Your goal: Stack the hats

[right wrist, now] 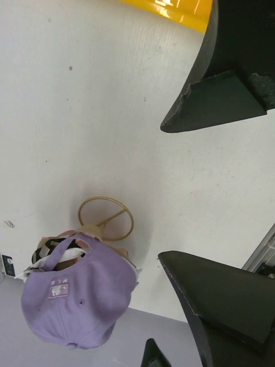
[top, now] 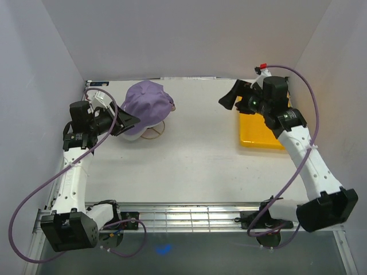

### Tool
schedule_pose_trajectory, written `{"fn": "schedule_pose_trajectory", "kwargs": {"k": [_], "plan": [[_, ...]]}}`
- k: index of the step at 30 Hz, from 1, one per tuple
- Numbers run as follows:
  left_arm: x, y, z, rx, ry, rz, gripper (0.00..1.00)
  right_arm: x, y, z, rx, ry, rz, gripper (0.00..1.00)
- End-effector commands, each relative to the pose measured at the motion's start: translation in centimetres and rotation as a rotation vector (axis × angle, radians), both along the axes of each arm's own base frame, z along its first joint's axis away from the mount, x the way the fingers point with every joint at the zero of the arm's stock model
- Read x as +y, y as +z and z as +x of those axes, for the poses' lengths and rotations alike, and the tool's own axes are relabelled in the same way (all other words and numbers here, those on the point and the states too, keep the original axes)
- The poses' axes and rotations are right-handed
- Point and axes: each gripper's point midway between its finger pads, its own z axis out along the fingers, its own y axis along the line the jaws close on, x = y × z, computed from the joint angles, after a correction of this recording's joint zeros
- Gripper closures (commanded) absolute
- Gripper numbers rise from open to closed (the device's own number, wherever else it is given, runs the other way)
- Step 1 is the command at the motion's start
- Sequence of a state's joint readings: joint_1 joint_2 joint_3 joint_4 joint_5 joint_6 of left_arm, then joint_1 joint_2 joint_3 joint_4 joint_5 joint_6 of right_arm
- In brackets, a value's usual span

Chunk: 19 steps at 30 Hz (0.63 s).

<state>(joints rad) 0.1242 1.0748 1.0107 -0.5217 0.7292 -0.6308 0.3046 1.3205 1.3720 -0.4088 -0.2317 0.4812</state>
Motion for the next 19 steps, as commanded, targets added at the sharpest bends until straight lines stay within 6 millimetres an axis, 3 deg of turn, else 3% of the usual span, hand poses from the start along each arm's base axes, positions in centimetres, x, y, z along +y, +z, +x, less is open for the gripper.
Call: {"fn": "schedule_pose_trajectory", "kwargs": {"k": [1,2,4,5,10,19], "plan": [[-1.3,3.1,-0.3,-0.111,-0.065,0.035,0.39,-2.5,0.9,-3.1,-0.087,-0.047,-0.049,0.11],[-1.4,3.3,-0.4,-0.118,-0.07,0.04,0.39,-2.9,-0.5,-3.9,-0.064,-0.048,-0.065,0.11],[-1.8,3.7,-1.0,-0.138,-0.1,0.044,0.39,-3.8,-0.3,-5.6,-0.083,-0.063,-0.076,0.09],[-1.9,3.9,-1.1,-0.146,-0.107,0.045,0.39,-4.2,-1.5,-6.3,-0.053,-0.064,-0.096,0.09],[-2.4,4.3,-2.1,-0.176,-0.136,0.077,0.39,-5.1,-1.4,-8.9,-0.065,-0.073,-0.096,0.08],[-2.7,4.9,-3.0,-0.203,-0.149,0.081,0.39,-5.7,-1.3,-9.8,-0.081,-0.081,-0.104,0.03]]}}
